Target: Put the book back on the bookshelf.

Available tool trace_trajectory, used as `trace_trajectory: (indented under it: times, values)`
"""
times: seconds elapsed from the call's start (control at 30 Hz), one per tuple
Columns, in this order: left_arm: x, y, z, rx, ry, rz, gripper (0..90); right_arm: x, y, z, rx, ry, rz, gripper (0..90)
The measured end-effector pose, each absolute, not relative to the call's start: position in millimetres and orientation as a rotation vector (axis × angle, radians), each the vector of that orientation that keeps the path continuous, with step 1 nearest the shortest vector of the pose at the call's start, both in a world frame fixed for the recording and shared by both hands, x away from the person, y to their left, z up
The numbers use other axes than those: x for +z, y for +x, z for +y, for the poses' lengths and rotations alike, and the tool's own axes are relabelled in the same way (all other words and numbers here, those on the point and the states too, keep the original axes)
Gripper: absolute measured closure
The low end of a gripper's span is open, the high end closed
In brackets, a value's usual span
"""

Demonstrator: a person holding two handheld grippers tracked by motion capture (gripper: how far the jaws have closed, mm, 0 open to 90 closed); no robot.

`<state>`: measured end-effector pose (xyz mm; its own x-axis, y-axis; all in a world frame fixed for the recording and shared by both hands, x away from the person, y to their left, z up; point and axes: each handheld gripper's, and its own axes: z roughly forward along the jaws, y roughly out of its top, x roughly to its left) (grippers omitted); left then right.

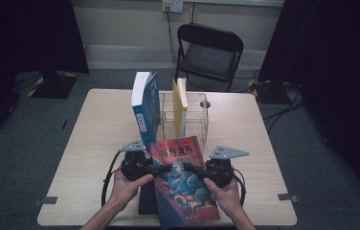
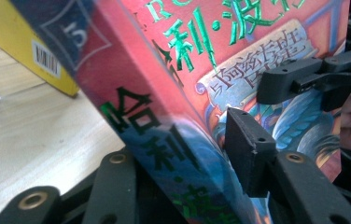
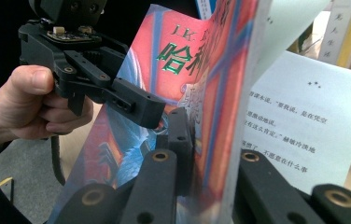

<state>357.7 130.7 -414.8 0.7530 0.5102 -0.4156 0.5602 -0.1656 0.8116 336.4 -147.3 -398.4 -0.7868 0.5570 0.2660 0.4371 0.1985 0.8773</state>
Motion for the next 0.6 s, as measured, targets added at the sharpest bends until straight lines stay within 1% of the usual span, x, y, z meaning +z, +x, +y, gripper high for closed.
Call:
trace_trajectory:
  times: [0.17, 0.27, 0.3, 0.33, 0.37, 0.43, 0.47, 0.6]
  values:
    - [-406, 359, 131, -0.035, 1.788, 0.825, 61.6, -391, 337, -148, 1.658, 0.975, 2.321, 83.8]
    - [-397, 361, 132, -0.01, 1.764, 0.811, 62.9, -379, 340, -147, 1.657, 0.943, 2.304, 84.4]
    - [-385, 364, 132, 0.021, 1.761, 0.798, 63.6, -374, 342, -147, 1.669, 0.935, 2.288, 84.8]
    - [-385, 364, 132, 0.021, 1.761, 0.798, 64.5, -374, 342, -147, 1.669, 0.935, 2.288, 84.8]
    - [-374, 365, 132, 0.07, 1.754, 0.781, 65.5, -365, 344, -147, 1.684, 0.918, 2.259, 85.8]
    - [-368, 366, 133, 0.075, 1.742, 0.774, 68.2, -362, 344, -147, 1.691, 0.912, 2.25, 86.0]
    - [-359, 366, 135, 0.095, 1.718, 0.75, 69.8, -354, 344, -147, 1.721, 0.891, 2.217, 86.2]
    - [-357, 364, 137, 0.099, 1.707, 0.731, 72.3, -354, 340, -148, 1.73, 0.865, 2.209, 86.2]
